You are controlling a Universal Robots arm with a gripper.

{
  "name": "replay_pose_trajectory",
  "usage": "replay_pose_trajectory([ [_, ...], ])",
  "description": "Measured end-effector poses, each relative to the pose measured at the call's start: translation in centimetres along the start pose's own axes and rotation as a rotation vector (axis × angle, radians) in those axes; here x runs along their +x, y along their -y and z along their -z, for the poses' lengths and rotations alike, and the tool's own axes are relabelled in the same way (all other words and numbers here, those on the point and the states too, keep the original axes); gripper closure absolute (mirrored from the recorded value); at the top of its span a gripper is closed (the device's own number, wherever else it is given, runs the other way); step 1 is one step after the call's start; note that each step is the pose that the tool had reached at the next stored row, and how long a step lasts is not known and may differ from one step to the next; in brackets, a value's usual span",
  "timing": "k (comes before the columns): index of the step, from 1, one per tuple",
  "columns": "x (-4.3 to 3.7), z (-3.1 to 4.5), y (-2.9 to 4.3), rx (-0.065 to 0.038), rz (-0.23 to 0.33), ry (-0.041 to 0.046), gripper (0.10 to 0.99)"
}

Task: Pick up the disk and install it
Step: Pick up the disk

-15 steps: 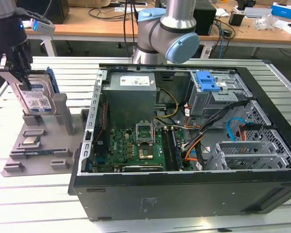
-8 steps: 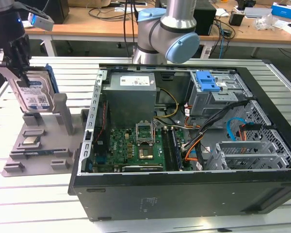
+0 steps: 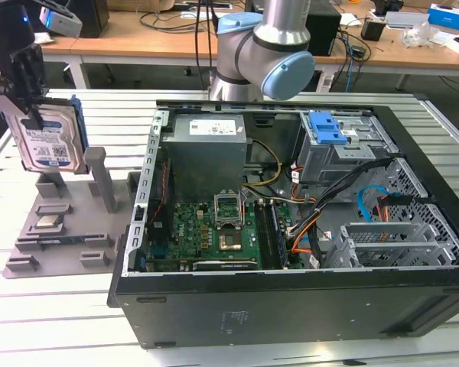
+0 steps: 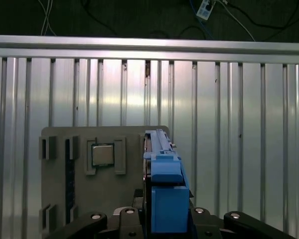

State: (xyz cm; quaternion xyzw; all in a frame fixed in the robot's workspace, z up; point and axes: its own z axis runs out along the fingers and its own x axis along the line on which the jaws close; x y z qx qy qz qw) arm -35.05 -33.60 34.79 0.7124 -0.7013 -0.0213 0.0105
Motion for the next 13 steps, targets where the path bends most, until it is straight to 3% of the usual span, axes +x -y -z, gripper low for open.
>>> replay_pose_trajectory([
  [13, -0.05, 2.27, -0.08, 0.0, 0.0, 0.0, 0.722],
])
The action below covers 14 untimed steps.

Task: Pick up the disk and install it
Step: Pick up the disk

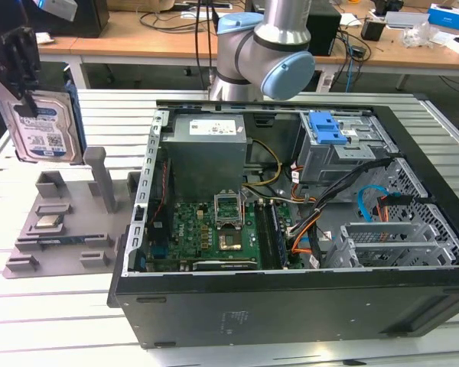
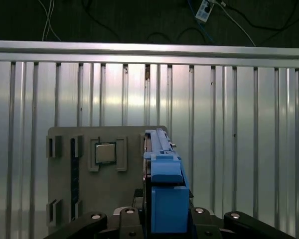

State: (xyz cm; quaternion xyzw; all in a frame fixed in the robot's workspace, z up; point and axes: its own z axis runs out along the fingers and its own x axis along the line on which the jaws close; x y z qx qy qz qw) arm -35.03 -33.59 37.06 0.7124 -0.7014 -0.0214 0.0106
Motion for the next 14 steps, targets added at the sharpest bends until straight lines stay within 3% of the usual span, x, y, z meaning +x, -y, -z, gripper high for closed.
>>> replay_pose_trajectory([
  [14, -0.05, 3.11, -0.09, -0.001, 0.0, 0.0001, 0.722],
])
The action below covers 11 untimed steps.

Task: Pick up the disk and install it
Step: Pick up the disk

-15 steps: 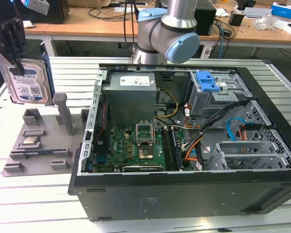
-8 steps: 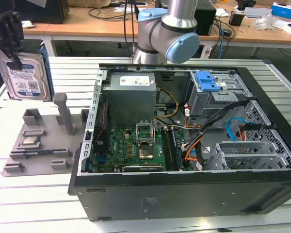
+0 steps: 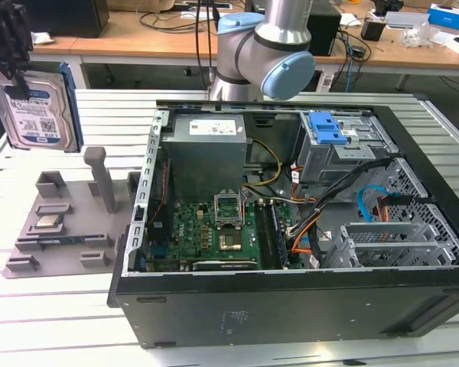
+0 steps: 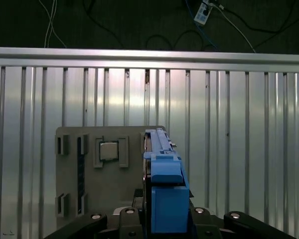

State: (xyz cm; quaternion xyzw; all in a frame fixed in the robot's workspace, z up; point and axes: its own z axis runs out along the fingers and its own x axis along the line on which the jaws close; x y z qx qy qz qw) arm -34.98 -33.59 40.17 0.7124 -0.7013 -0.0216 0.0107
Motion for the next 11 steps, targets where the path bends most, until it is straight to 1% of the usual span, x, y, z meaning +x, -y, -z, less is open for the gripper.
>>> replay_pose_trajectory([
  [2, -0.01, 0.34, -0.01, 0.0, 0.0, -0.0001, 0.722],
  [4, -0.02, 1.11, -0.03, 0.0, 0.0, -0.0001, 0.722],
  [6, -0.02, 1.45, -0.04, 0.0, 0.0, -0.0001, 0.722],
  [7, -0.03, 1.78, -0.05, -0.001, 0.0, 0.0, 0.722],
  [10, -0.03, 2.33, -0.06, -0.001, 0.0, -0.0001, 0.722],
  [11, -0.04, 2.64, -0.07, -0.001, 0.0, 0.0, 0.722],
])
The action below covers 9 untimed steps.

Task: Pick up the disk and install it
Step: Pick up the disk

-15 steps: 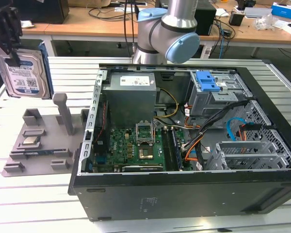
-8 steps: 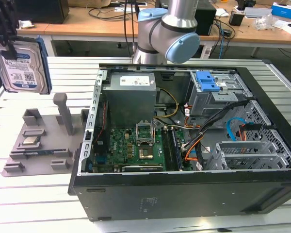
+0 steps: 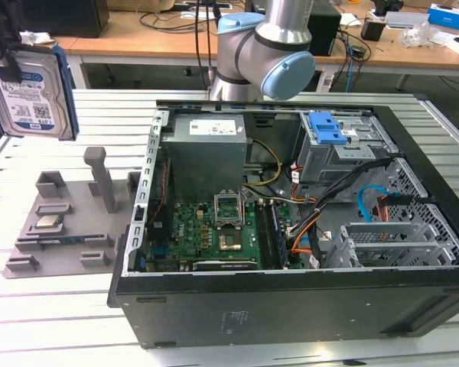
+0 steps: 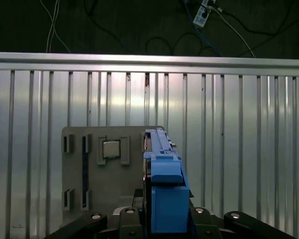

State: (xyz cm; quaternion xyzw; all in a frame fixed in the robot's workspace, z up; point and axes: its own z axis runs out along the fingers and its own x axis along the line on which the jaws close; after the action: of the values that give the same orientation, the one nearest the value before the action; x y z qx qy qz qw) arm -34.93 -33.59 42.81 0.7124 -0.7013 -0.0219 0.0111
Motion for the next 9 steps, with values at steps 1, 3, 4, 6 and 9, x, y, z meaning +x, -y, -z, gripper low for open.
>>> replay_pose_trajectory([
  [1, 0.0, 0.22, 0.0, 0.0, 0.0, 0.0, 0.722],
  [3, -0.01, 0.58, -0.01, 0.0, 0.0, 0.0, 0.722],
  [4, -0.01, 0.7, -0.01, 0.0, 0.0, 0.0, 0.722],
  [6, -0.01, 1.07, -0.02, -0.001, 0.0, 0.0, 0.722],
  [9, -0.02, 1.47, -0.03, -0.001, 0.0, 0.0, 0.722],
])
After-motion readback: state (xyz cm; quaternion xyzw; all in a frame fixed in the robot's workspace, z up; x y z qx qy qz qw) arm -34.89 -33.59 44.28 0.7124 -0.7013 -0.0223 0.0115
